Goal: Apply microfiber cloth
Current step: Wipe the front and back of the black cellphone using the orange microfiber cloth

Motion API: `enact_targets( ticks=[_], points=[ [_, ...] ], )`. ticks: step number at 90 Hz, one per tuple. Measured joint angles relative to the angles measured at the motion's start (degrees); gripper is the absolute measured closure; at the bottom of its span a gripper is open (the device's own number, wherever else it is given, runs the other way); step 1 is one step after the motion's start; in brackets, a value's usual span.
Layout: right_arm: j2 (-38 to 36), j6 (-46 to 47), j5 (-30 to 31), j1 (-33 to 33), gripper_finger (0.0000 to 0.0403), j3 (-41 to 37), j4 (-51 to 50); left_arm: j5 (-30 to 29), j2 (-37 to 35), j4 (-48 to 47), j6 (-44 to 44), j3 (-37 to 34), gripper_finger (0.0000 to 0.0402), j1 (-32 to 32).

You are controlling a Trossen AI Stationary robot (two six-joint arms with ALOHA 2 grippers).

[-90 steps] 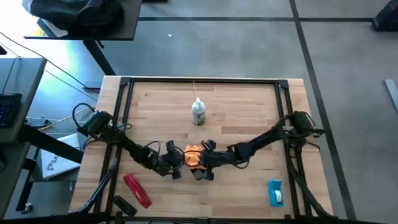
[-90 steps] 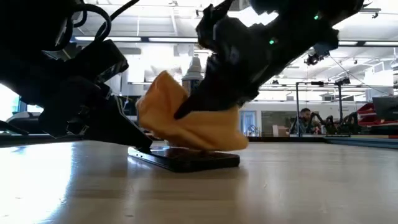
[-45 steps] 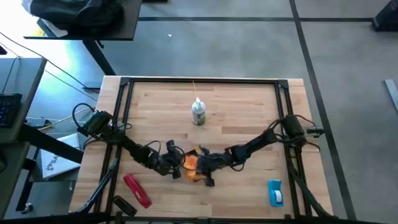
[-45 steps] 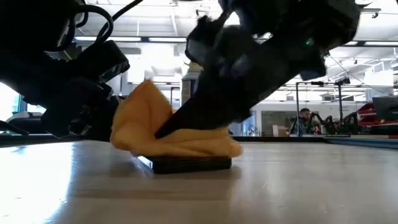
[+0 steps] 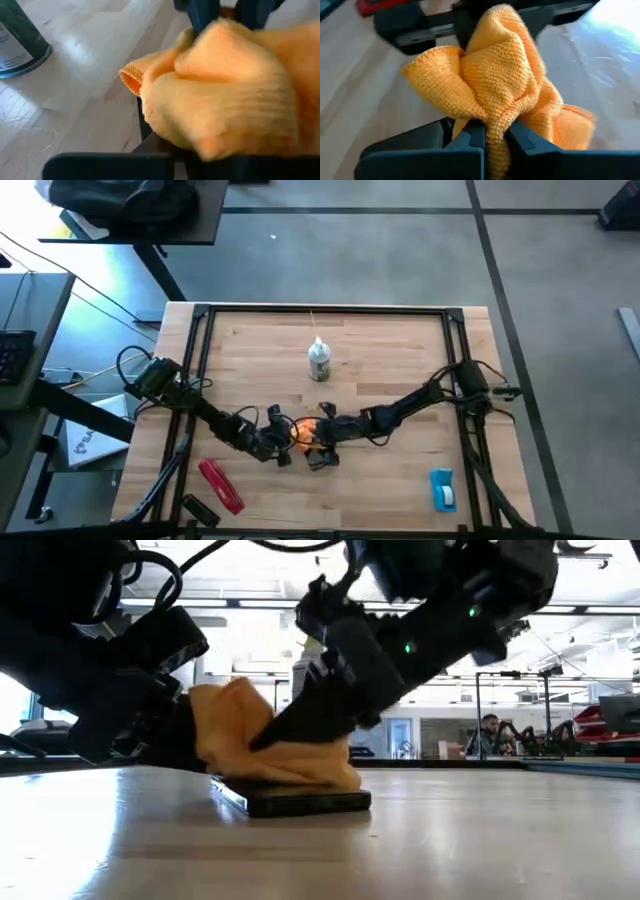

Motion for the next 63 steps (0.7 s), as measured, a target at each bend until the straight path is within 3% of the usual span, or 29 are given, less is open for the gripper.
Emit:
enact_targets(
  ticks=[44, 52, 63],
  points=[
    [-1.4, 13.8, -12.8, 8.7, 0.04, 0.2, -5.1, -0.1, 0.1, 0.0, -1.0, 0.0, 0.0401, 0.1],
    [-2.9, 10.3, -11.9, 8.1, 0.04, 1.3, -5.0, -0.5, 0.1, 0.0, -1.0, 0.0, 0.0401, 0.1],
    [-3.0, 3.8, -5.6, 5.8, 0.04, 2.4, -6.7, -0.4, 0.1, 0.2, -0.9, 0.0, 0.0401, 0.1]
  ],
)
